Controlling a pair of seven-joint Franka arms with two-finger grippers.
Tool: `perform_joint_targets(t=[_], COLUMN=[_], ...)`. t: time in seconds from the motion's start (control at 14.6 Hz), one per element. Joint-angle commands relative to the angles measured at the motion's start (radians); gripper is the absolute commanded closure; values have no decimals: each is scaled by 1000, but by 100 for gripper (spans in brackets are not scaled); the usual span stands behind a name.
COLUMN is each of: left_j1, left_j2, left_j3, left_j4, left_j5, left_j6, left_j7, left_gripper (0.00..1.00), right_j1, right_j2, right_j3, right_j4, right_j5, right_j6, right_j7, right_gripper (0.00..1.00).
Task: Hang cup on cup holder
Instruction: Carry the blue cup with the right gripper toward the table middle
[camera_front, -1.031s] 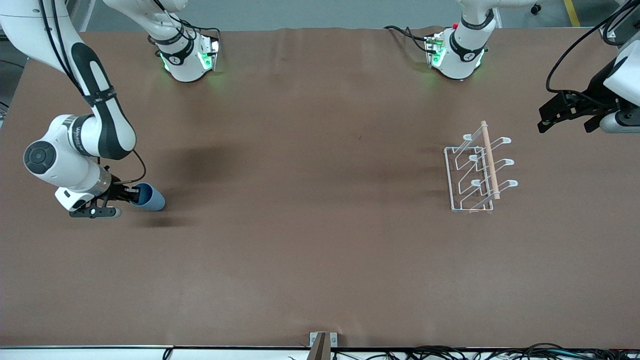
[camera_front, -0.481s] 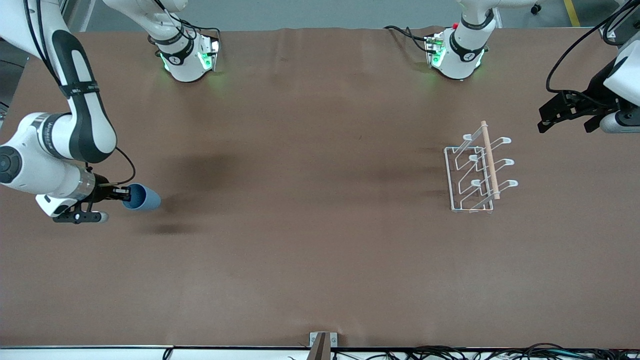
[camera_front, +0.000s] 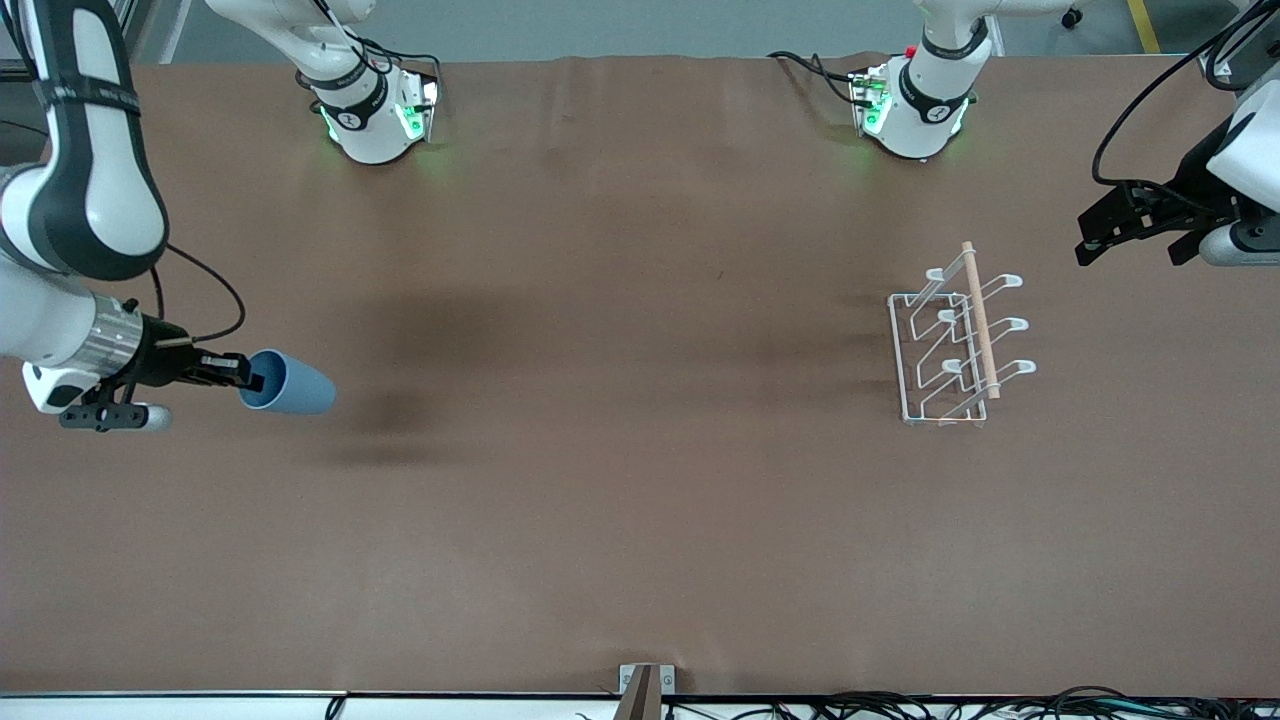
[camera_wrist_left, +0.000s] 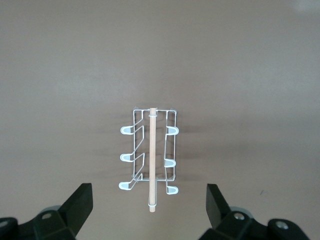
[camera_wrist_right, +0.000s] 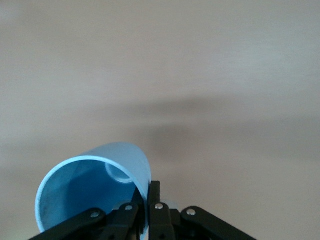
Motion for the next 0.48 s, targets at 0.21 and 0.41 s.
perform_joint_targets(t=[0.21,0.41], left_j1=[-5,-5], left_j2=[-7,4], left_j3=[-1,-1], left_j4=[7,29], left_j5=[0,-1], left_j6=[-8,-8], left_j7=[71,215], left_gripper=[0,0], right_j1=[46,66], right_j2=[-24,-24], right_j3=[115,181], right_j4=[-46,-71], right_j5=[321,508], right_j6=[8,20], right_j7=[3,-5], right_gripper=[100,100])
